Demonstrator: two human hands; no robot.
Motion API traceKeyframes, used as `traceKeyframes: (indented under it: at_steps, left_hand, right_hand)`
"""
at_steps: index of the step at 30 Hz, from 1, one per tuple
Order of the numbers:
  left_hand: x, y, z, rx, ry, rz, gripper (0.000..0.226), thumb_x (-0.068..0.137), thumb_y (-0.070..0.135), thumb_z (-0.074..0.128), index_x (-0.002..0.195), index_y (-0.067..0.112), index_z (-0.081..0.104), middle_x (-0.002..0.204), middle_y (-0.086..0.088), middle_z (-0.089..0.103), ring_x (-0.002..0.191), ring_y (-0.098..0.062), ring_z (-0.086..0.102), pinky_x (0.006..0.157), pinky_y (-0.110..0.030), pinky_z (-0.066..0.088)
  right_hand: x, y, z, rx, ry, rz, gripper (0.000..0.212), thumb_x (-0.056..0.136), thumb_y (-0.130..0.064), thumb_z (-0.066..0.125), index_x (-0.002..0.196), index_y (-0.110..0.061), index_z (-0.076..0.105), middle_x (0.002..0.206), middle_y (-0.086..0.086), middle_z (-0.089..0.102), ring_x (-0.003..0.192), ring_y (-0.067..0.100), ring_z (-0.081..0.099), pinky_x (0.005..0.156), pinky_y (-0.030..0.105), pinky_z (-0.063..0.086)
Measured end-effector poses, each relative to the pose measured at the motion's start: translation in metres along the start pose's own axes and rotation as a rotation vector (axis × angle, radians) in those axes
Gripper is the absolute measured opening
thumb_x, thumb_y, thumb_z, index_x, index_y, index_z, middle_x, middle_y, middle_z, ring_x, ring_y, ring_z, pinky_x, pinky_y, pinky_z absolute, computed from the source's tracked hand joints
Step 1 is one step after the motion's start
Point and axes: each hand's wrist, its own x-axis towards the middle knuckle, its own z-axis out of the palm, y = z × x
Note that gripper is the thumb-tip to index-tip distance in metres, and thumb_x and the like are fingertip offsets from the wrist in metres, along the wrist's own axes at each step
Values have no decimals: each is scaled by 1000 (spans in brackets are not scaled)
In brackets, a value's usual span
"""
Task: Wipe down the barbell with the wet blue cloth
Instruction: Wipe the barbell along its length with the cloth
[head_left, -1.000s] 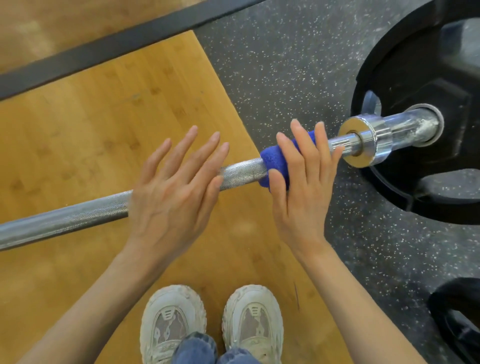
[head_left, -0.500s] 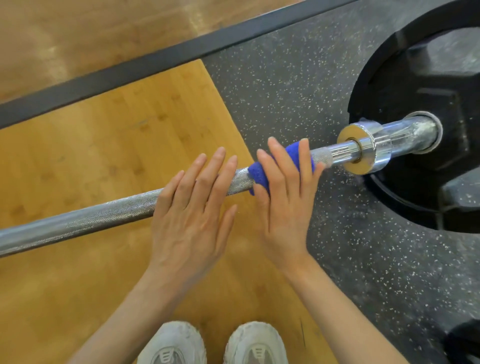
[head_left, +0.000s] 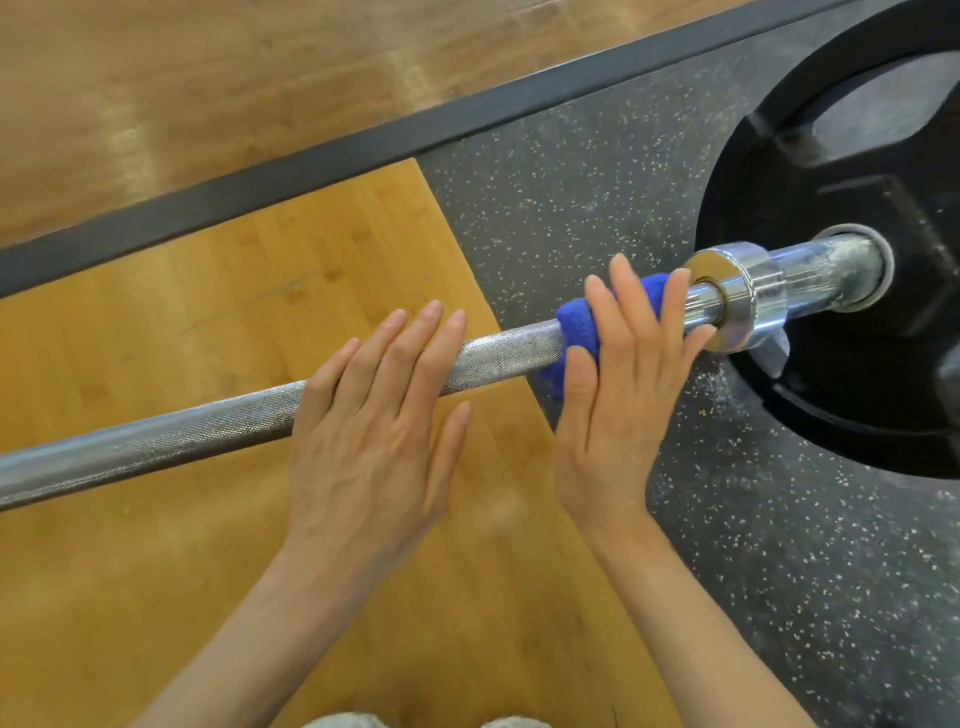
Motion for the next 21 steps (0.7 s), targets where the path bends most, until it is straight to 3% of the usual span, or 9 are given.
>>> traceKeyframes:
  at_steps: [2,6,11,15,19,21]
  left_hand:
    - [5,-2,0,-4,-6,-12,52,106,37,34,153,16,43,154,-1,48,142,-22,42,116,-34,21]
    - [13,-5,-1,-4,-22,-35,51,108,39,32,151,16,46,151,-1,51,139,-24,47,116,-35,22]
    - [23,-8,-1,-15,-13,-56,50,107,37,32,148,15,49,148,-1,55,137,-25,51,115,-35,23]
    - [30,-11,-1,-36,-8,-70,51,106,38,32,149,16,48,149,0,54,140,-24,47,116,-35,23]
    - [37,-15,1,-16,-20,-63,53,106,40,33,151,15,45,152,-2,50,144,-25,42,118,-38,22]
    - [40,-17,2,-1,-26,-62,53,106,40,33,151,14,45,153,-2,49,145,-25,40,118,-39,23]
  right_hand:
    - [1,-12,5,27,-16,-12,45,107,-21,32,144,-4,50,156,10,40,154,32,11,124,49,-2]
    - [8,0,5,4,-83,-124,45,109,-26,30,146,-7,47,157,8,39,154,23,8,124,48,-2]
    - [16,-19,16,59,-62,-61,43,107,-20,34,144,-6,50,157,8,41,155,30,11,125,50,0]
    - [26,-13,20,31,-129,-203,44,110,-28,29,142,-10,54,152,4,48,153,26,21,125,45,3]
    - [49,-9,20,9,-26,-15,46,110,-29,28,141,-9,54,153,4,47,154,30,19,126,47,0]
    - [44,-24,25,24,-74,-52,43,109,-26,31,138,-7,57,151,3,50,153,31,21,126,49,4]
